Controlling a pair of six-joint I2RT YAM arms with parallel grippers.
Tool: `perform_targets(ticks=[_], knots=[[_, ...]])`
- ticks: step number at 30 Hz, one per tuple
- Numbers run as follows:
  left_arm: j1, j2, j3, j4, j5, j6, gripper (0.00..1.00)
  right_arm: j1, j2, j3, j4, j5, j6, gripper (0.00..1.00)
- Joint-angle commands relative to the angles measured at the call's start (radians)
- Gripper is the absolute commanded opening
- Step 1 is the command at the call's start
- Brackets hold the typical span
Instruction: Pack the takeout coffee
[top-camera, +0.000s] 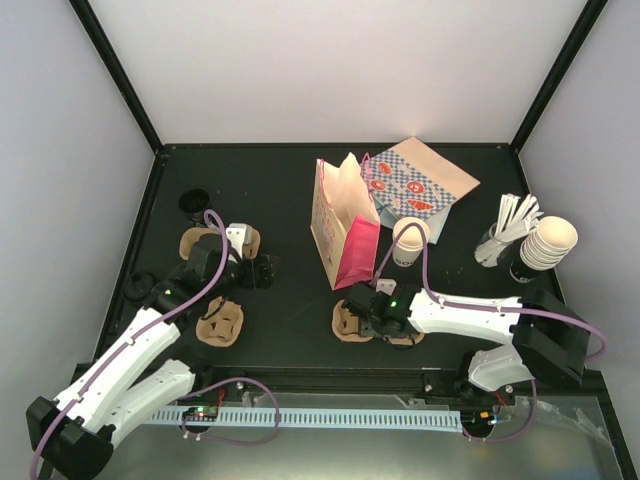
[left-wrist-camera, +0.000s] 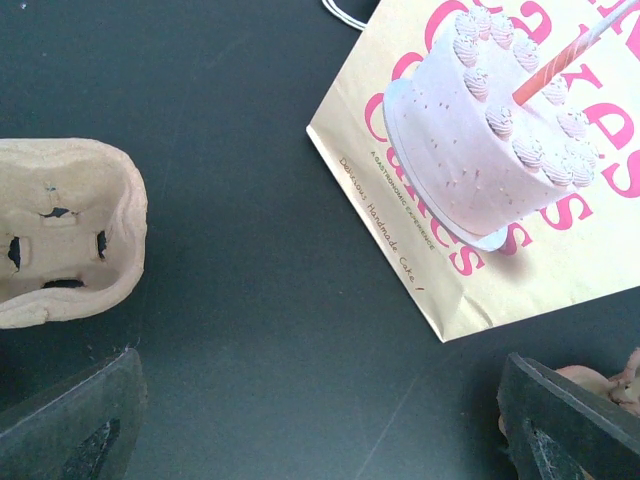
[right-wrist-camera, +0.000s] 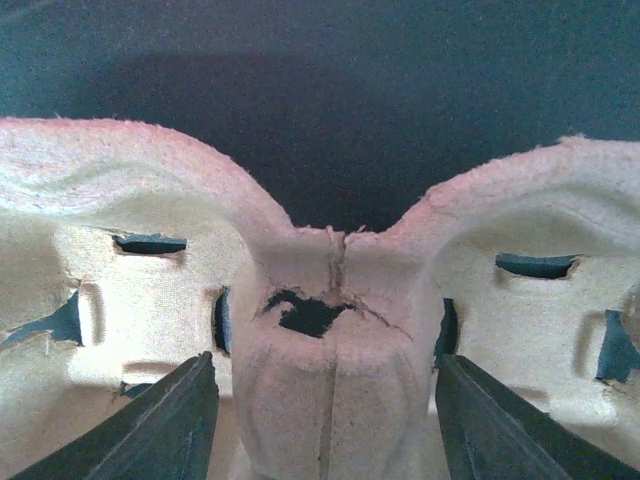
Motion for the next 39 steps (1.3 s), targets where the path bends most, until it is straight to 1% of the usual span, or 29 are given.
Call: perform_targets(ticks=[1,2,4,5,18,26,32,39], knots=[[0.005,-0.014,0.006,0.009,-0.012,0.019,0.99,-0.001,-0.003,-0.021,0.033,-0.009,0.007,0.62],[0.006,-0.017,0.006,0.009,-0.011,0.019,0.99,-0.001,-0.007,-0.022,0.034,-0.010,0.007,0.61],[0.006,-0.016,0.007,0.009,-0.010,0.018,0.99,-0.001,-0.016,-0.020,0.032,-0.011,0.003,0.56],[0.006,-0.017,0.009,0.007,-0.011,0.020,0.99,-0.001,-0.020,-0.018,0.025,-0.008,0.002,0.55],[0.006,-0.024,0.009,0.005,-0.011,0.017,0.99,-0.001,-0.116,-0.002,-0.043,0.037,-0.003,0.55],[0.006,-0.025,0.008,0.004,-0.009,0.014,0.99,-0.002,-0.115,-0.013,-0.020,0.032,0.005,0.59],[0.006,-0.027,0.007,0.007,-0.005,0.010,0.99,-0.002,-0.061,0.011,-0.004,0.045,0.030,0.64],[0.006,-0.027,0.006,0.006,-0.003,0.011,0.99,-0.002,-0.009,0.005,0.007,0.070,0.041,0.64]])
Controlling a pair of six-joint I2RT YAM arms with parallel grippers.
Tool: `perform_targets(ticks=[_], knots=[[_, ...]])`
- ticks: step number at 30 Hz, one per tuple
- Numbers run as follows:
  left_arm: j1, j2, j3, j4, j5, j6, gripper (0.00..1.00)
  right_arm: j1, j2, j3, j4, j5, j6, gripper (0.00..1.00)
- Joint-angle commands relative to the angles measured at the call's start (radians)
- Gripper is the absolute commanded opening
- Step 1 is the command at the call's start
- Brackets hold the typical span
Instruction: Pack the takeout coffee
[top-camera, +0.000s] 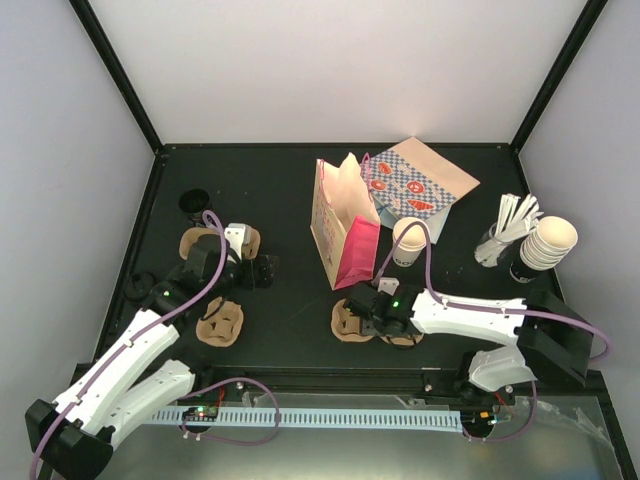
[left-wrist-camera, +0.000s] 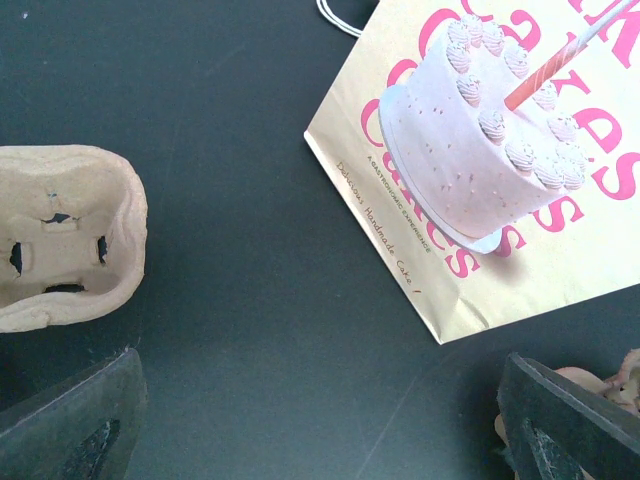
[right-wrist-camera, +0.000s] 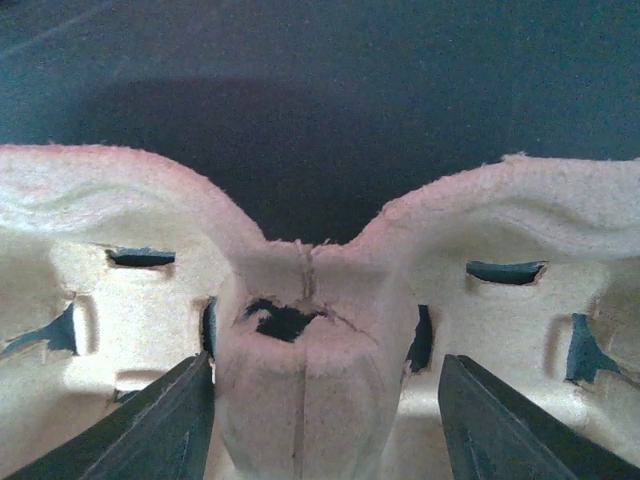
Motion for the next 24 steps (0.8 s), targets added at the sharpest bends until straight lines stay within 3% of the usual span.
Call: perform_targets(ticks=[1,6,10,24], knots=[[0.005,-0.014,0.006,0.006,-0.003,0.006,0.99,-0.001,0.022,0.006,0.020,0.050,0.025,0.62],[0.006,-0.012,0.005,0.009,-0.002,0.006,0.99,-0.002,0.028,-0.005,0.045,0.036,0.018,0.56],[0.006,-0.011,0.007,0.010,-0.002,0.005,0.99,-0.002,0.022,-0.006,0.045,0.033,0.016,0.44],[0.006,-0.014,0.025,0.000,-0.004,0.006,0.99,-0.002,-0.118,0.017,-0.070,0.094,-0.019,0.44]])
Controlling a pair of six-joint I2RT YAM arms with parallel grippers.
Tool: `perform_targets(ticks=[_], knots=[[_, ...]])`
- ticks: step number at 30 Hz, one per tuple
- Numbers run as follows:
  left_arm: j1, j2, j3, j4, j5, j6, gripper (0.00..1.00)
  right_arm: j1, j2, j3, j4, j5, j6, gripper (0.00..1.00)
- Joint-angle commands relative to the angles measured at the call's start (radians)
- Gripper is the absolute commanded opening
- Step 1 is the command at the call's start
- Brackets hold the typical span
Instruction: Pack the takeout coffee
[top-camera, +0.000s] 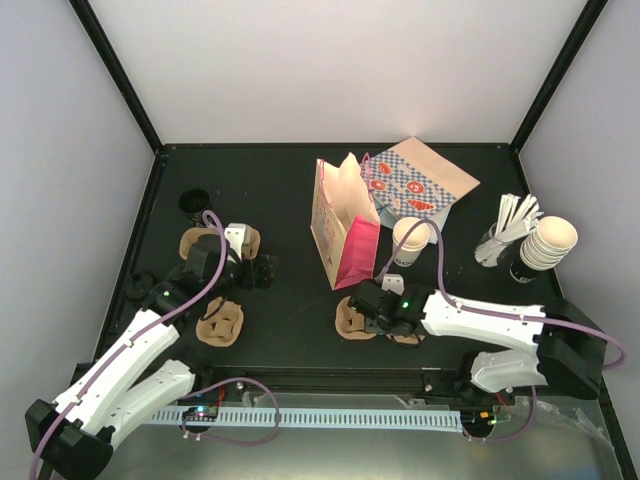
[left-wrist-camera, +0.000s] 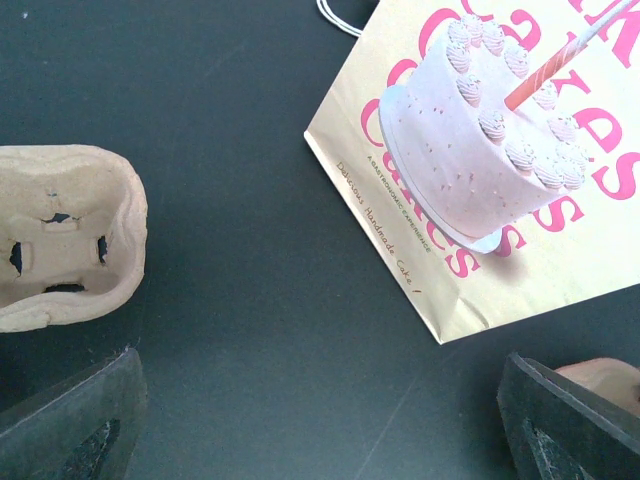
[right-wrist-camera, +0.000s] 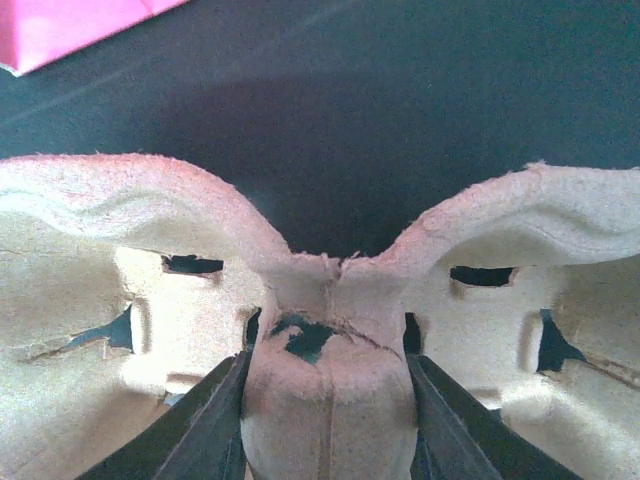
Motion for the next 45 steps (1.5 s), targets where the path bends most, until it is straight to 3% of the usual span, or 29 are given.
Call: perform_targets(ticks=[1,15,25,33,38,45], knots=[[0.006,-0.014,0.028,-0.002,-0.003,0.006,0.99,-0.001,-0.081,0.024,-0.072,0.079,-0.023,0.43],[0.008,-0.015,0.100,-0.034,-0.030,0.032,0.99,-0.002,-0.370,0.217,-0.286,0.320,-0.162,0.44],[0.016,-0.001,0.215,-0.073,-0.001,0.038,0.99,-0.002,-0.395,0.405,-0.324,0.449,-0.329,0.44],[0.016,0.036,0.265,-0.020,0.147,-0.116,0.99,-0.002,-0.409,0.474,-0.261,0.521,-0.463,0.44],[-0.013,0.120,0.258,0.148,0.316,-0.352,0.96,-0.002,-0.445,0.495,-0.206,0.549,-0.536,0.44],[-0.176,0.334,0.447,0.138,0.153,-0.411,0.93,-0.003,-0.449,0.547,-0.206,0.654,-0.601,0.44]])
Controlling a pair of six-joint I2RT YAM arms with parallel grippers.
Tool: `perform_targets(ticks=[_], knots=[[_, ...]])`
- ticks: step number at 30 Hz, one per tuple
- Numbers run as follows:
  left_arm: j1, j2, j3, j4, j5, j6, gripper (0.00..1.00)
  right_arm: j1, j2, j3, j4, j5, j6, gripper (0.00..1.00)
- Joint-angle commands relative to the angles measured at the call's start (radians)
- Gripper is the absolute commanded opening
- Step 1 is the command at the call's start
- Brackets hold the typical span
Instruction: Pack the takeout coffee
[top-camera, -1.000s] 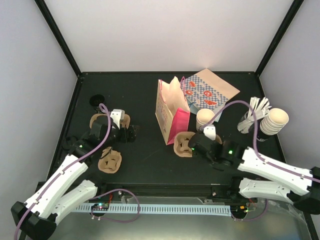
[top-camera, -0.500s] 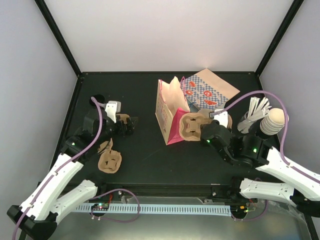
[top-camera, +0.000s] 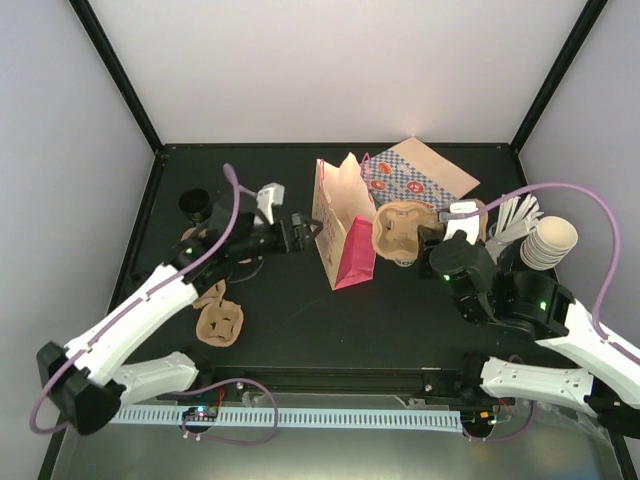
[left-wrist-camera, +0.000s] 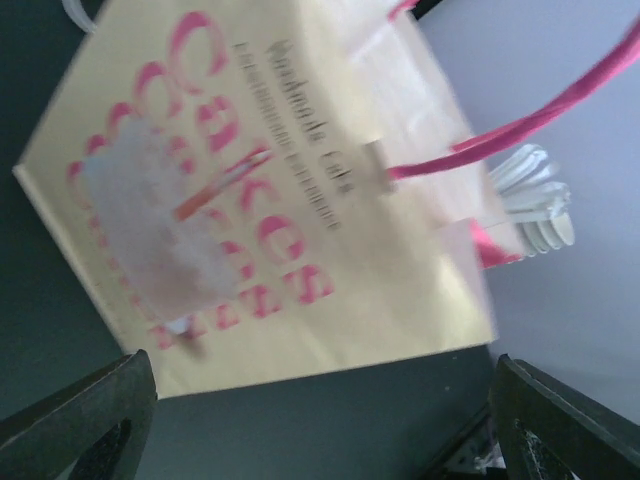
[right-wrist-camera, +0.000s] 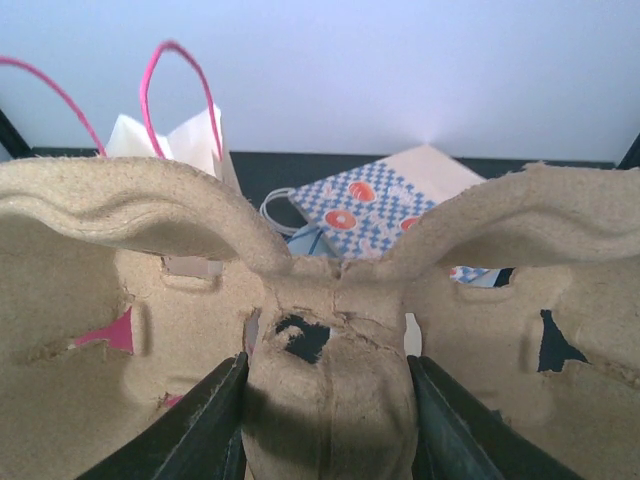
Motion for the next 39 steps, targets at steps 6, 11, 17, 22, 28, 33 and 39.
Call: perform_targets(ticks=[6,11,17,22,28,33,39], knots=[[-0.187,0.199,0.282,-0.023,-0.322,-0.115,0.91,-0.003,-0.042,0.051,0.040,0.132,-0.086,0.44],[-0.227,0.316,0.397,-0.154,-0.490,-0.198,0.91,-0.004,-0.067,0.043,0.050,0.138,-0.094,0.44],[-0.235,0.456,0.575,-0.365,-0.613,-0.299,0.91,-0.004,-0.078,0.041,0.055,0.139,-0.107,0.44],[-0.235,0.522,0.633,-0.437,-0.661,-0.313,0.89,-0.005,-0.081,0.039,0.061,0.139,-0.124,0.44],[-0.233,0.536,0.631,-0.424,-0.686,-0.245,0.68,-0.005,-0.081,0.049,0.071,0.127,-0.157,0.44],[-0.233,0.521,0.630,-0.425,-0.737,-0.151,0.40,-0.005,-0.083,0.071,0.103,0.100,-0.208,0.44],[-0.233,0.470,0.615,-0.437,-0.787,-0.029,0.18,-0.005,-0.056,0.109,0.119,0.038,-0.263,0.44]])
